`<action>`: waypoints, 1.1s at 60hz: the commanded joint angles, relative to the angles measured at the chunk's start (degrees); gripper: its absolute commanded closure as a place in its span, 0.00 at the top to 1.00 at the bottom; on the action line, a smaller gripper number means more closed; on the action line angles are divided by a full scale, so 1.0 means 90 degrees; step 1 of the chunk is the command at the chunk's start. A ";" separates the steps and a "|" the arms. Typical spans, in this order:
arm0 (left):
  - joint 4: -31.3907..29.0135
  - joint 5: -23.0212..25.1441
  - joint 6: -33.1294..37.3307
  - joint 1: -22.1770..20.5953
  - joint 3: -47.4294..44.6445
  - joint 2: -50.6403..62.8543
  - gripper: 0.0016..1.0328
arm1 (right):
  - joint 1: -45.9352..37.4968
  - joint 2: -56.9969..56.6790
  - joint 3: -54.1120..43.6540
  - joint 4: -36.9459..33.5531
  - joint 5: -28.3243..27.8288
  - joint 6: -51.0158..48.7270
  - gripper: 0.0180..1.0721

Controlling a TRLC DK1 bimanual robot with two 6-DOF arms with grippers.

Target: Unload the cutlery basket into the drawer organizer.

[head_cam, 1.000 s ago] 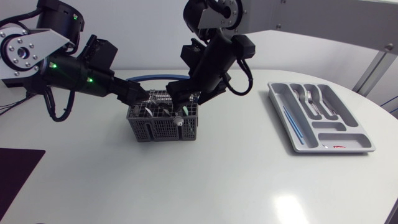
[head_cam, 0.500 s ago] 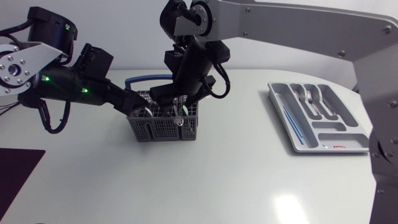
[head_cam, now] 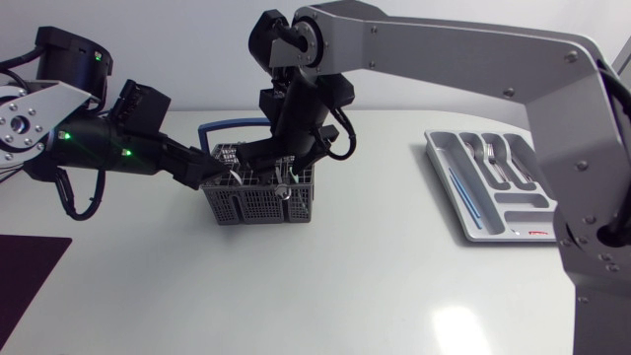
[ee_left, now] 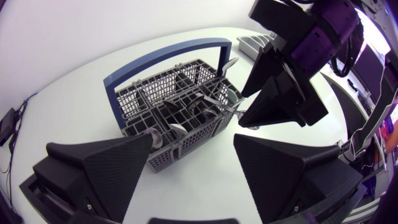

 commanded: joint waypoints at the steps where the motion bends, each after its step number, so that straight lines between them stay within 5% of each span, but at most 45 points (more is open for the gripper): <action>1: 0.0069 0.0104 0.0173 0.0059 -0.0158 -0.0107 0.89 | 0.0109 0.0209 0.0168 -0.0062 0.0051 0.0185 0.71; 17: 0.0099 0.0153 0.0183 0.0069 -0.0226 -0.0117 0.89 | 0.0148 0.0248 0.0158 0.0085 0.0344 0.0185 0.42; 66: 0.0186 0.0192 0.0212 0.0059 -0.0363 -0.0146 0.89 | 0.0109 0.0776 0.0490 -0.0013 0.0881 0.0263 0.40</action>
